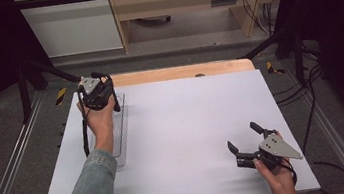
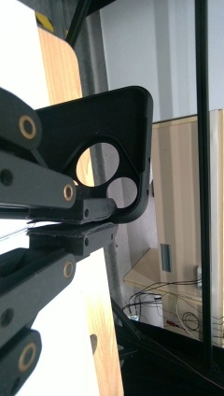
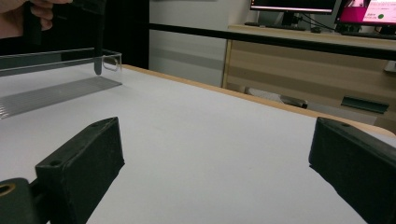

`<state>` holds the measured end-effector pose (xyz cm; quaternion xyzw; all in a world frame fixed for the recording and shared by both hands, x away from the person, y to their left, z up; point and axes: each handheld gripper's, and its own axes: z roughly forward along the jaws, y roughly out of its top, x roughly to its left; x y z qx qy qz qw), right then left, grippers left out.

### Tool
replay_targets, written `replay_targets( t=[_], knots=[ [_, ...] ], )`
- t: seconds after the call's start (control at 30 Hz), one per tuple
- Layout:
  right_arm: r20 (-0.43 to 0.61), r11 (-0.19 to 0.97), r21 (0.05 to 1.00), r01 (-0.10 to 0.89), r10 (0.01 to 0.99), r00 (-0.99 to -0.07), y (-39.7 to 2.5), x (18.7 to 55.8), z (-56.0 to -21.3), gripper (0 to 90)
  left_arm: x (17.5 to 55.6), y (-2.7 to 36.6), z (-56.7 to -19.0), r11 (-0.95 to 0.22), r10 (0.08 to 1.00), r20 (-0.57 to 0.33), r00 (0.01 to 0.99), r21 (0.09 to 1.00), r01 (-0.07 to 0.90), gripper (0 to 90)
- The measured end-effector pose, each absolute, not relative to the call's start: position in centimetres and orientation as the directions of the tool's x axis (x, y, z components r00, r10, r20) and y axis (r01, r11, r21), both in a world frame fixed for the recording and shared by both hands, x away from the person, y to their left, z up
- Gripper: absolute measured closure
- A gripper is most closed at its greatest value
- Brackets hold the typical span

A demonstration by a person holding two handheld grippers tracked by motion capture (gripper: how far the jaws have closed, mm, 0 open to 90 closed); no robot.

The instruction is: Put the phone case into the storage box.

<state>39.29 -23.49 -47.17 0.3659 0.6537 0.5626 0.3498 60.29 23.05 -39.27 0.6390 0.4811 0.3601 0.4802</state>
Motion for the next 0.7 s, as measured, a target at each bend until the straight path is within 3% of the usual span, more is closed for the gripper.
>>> replay_targets(
  t=[0.7],
  knots=[
    [-0.048,0.102,0.991,0.085,0.87,-0.491,-23.4,39.31,-47.19,3.2,60.32,23.06,-39.31,-0.082,0.96,0.004,0.279,0.96,0.269,86.7]
  ],
)
